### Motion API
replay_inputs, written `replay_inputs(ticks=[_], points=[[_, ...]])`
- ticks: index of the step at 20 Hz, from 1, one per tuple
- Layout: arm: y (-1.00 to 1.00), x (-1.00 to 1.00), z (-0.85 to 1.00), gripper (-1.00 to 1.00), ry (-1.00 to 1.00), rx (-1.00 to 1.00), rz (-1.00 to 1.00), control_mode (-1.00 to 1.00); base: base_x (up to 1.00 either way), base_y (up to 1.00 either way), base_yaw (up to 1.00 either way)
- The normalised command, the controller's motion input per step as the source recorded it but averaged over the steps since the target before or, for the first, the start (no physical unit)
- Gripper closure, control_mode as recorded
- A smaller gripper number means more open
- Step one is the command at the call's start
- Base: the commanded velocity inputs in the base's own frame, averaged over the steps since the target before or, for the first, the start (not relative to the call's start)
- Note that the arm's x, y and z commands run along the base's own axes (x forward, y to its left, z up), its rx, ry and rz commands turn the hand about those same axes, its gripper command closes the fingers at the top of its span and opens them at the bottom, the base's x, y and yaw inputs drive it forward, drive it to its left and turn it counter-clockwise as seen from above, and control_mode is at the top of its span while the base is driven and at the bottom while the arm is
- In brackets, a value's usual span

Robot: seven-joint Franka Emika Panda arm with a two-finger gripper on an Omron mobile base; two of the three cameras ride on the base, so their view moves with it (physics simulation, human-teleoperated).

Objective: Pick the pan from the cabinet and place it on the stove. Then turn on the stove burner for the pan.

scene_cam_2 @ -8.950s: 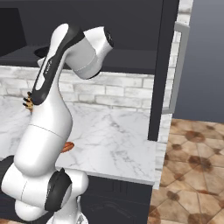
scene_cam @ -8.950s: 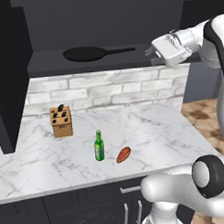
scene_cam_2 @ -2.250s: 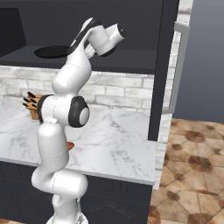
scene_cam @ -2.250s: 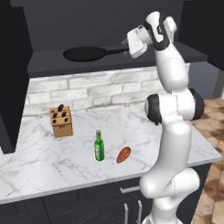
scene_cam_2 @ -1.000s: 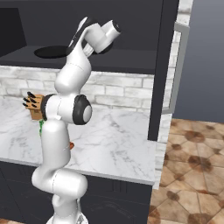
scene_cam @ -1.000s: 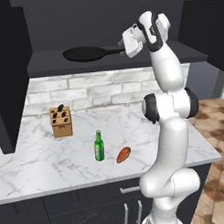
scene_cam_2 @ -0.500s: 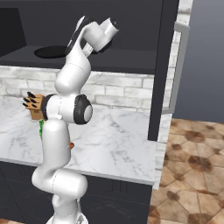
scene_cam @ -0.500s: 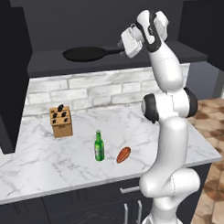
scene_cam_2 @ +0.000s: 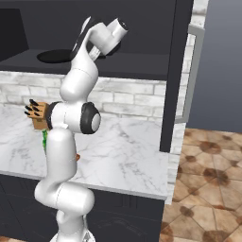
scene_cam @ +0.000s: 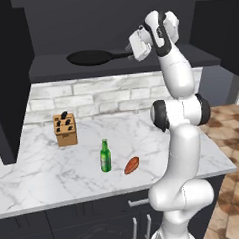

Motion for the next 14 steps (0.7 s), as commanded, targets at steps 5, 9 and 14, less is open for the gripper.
replay_inputs(ticks=[5, 9, 14], points=[[0.0, 0.0, -0.32, -1.0, 0.0, 0.0, 0.02, -1.0, 0.0, 0.0, 0.0], [0.0, 0.0, -0.35, -1.0, 0.02, 0.0, 0.03, -1.0, 0.0, 0.0, 0.0], [0.0, 0.0, -0.36, -1.0, 0.06, 0.0, 0.02, -1.0, 0.0, 0.0, 0.0]])
